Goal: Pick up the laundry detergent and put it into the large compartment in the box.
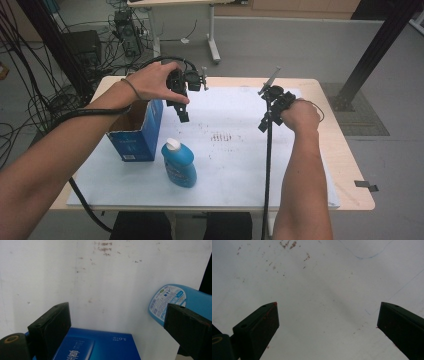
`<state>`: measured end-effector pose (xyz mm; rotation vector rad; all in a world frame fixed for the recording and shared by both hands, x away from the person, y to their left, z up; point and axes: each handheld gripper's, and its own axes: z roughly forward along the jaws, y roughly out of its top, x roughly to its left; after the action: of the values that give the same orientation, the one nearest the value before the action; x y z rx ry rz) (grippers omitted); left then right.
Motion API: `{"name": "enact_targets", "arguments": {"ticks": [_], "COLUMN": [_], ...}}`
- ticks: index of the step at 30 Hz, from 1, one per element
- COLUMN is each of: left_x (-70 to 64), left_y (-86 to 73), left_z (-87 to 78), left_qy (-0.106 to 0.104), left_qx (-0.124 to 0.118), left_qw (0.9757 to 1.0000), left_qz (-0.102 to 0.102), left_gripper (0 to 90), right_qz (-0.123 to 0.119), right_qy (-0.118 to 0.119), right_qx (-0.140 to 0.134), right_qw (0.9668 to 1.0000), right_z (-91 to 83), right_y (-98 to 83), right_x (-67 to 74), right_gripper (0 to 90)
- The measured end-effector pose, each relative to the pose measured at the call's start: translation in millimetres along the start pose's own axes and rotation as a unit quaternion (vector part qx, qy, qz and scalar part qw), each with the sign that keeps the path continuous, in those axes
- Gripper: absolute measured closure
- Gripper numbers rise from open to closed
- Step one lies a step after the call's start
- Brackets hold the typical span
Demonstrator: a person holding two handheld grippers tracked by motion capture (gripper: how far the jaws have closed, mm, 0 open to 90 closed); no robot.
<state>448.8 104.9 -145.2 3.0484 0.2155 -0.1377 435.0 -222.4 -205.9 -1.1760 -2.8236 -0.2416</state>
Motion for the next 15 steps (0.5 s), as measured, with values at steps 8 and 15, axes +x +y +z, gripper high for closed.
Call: {"name": "enact_targets", "arguments": {"ticks": [8,15], "left_x": [1.9,2.3], "left_y": [3.8,5.9], "left_z": [3.4,3.7], "left_qy": [0.003,0.004], "left_qx": [0.005,0.005], "left_qw": [1.0,1.0], "left_qz": [-0.001,0.002], "left_gripper": [7.8,7.6], "right_qz": [-0.001,0.004], "right_qy": [0.003,0.001], "right_qx": [-0.005,-0.006], "right_qw": [1.0,1.0], "right_z": [0.9,0.2], "right_y": [-2.6,-6.1], "right_x": [-1.4,-3.0], "right_gripper": [3.8,3.7]}}
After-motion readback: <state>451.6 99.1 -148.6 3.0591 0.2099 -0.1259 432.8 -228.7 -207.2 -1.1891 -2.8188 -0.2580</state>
